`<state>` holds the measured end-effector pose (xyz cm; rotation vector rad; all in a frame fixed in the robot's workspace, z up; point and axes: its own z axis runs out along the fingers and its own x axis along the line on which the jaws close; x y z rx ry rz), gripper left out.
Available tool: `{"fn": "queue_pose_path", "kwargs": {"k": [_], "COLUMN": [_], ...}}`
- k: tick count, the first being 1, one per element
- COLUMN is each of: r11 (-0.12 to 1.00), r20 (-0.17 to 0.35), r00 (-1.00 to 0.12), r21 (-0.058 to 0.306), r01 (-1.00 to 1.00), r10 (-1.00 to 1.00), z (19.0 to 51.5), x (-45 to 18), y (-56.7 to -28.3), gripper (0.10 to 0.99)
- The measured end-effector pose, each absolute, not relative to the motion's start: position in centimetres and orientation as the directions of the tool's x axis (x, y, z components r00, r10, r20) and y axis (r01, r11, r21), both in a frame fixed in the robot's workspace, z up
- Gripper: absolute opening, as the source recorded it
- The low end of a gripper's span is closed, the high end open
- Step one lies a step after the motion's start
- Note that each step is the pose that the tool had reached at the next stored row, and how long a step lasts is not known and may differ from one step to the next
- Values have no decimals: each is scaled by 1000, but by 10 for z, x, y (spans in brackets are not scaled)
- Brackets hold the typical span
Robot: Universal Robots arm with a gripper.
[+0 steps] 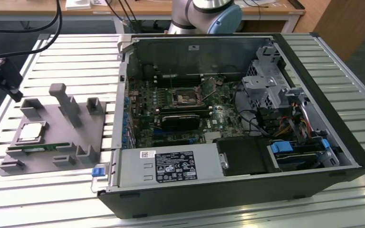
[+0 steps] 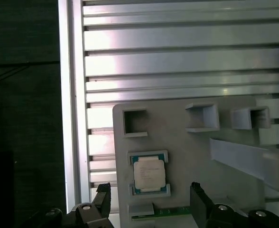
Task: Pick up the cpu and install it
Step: 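Pick up the cpu and move it towards the insertion slot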
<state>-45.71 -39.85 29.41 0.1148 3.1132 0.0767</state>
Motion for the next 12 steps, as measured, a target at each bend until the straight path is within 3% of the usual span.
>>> {"fn": "queue_pose_path", "kwargs": {"k": [12], "r11": [996], "r20": [-23], "r00": [-997], "r21": [50], "r01": [73], "r10": [74], "z": [279], "x": [-457], "y": [-402], "gripper": [761]}}
